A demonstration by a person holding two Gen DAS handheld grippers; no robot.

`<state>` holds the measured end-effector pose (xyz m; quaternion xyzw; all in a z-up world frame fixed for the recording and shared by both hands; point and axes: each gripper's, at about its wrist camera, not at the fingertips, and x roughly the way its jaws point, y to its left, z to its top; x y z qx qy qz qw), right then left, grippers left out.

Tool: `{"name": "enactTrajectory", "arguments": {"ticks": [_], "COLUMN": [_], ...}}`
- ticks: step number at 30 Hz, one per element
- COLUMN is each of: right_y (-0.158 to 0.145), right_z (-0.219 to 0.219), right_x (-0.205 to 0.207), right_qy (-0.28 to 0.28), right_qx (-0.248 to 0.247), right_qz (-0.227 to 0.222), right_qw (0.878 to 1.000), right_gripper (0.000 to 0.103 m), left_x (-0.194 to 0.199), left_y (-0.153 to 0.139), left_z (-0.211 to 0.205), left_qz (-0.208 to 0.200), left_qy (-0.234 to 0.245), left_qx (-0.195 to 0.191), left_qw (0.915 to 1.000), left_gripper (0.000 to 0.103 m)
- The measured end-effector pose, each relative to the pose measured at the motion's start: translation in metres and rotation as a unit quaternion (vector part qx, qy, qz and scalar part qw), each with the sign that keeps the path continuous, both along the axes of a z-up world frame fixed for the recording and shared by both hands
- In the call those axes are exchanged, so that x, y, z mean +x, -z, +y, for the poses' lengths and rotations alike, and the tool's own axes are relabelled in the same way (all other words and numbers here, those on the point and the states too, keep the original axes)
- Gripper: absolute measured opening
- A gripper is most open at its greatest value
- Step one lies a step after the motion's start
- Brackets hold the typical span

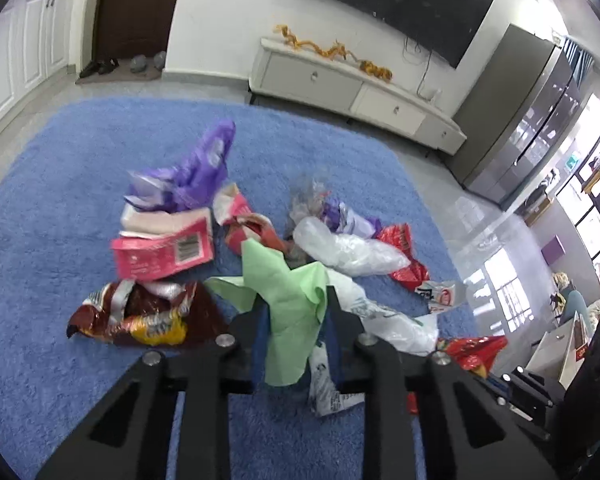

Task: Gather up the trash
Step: 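Grasp the red chip bag with the right gripper while the left grasps the green paper, then carry both items over the trash bin and open both grippers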

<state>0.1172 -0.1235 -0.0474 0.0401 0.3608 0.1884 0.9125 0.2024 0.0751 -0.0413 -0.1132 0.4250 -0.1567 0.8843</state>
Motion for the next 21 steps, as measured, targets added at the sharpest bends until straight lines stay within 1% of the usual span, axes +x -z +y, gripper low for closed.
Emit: {"name": "enactTrajectory", "arguments": {"ticks": [2, 5, 7, 8, 10, 13, 15, 16, 17, 18, 21], "right_y": [-0.009, -0.02, -0.025, -0.027, -0.028, -0.017, -0.001, 0.005, 0.014, 0.025, 0.052], "right_z": [0.001, -0.005, -0.019, -0.031, -0.054, -0.107, -0.15, -0.164, -0.182, -0.203, -0.241], "right_x": [-0.007, -0.014, -0.017, -0.018, -0.02, -0.02, -0.02, -0.022, -0.02, -0.019, -0.016], "right_qy": [-0.009, -0.011, 0.003, 0.018, 0.049, 0.117, 0.171, 0.187, 0.207, 0.229, 0.262], "right_qx": [0.013, 0.037, 0.058, 0.059, 0.054, 0.044, 0.03, 0.029, 0.026, 0.024, 0.034], "right_qz": [-0.014, -0.029, -0.036, -0.041, -0.046, -0.031, -0.011, -0.004, 0.006, 0.021, 0.05], "right_qw": [1.0, 0.999, 0.998, 0.997, 0.996, 0.992, 0.985, 0.982, 0.978, 0.973, 0.963], "right_gripper": [0.003, 0.003, 0.003, 0.003, 0.003, 0.003, 0.003, 0.003, 0.003, 0.004, 0.004], "left_x": [-0.008, -0.024, -0.034, -0.034, -0.034, -0.034, -0.035, -0.036, -0.034, -0.034, -0.032], "left_y": [-0.009, -0.029, -0.045, -0.05, -0.059, -0.064, -0.062, -0.06, -0.055, -0.052, -0.036], "left_z": [0.005, 0.006, -0.006, -0.013, -0.039, -0.101, -0.151, -0.171, -0.201, -0.219, -0.282], "left_qz": [-0.015, -0.043, -0.066, -0.071, -0.077, -0.072, -0.065, -0.061, -0.051, -0.045, -0.02], "left_qy": [-0.004, -0.006, 0.013, 0.022, 0.057, 0.128, 0.182, 0.202, 0.228, 0.243, 0.283], "left_qx": [-0.002, 0.009, 0.018, 0.018, 0.01, 0.003, -0.002, -0.003, -0.004, -0.005, 0.001], "left_qw": [0.9999, 0.999, 0.9976, 0.9971, 0.9953, 0.9891, 0.9811, 0.9775, 0.9722, 0.9691, 0.9589], "left_gripper": [0.022, 0.022, 0.022, 0.022, 0.022, 0.022, 0.022, 0.022, 0.022, 0.022, 0.025]}}
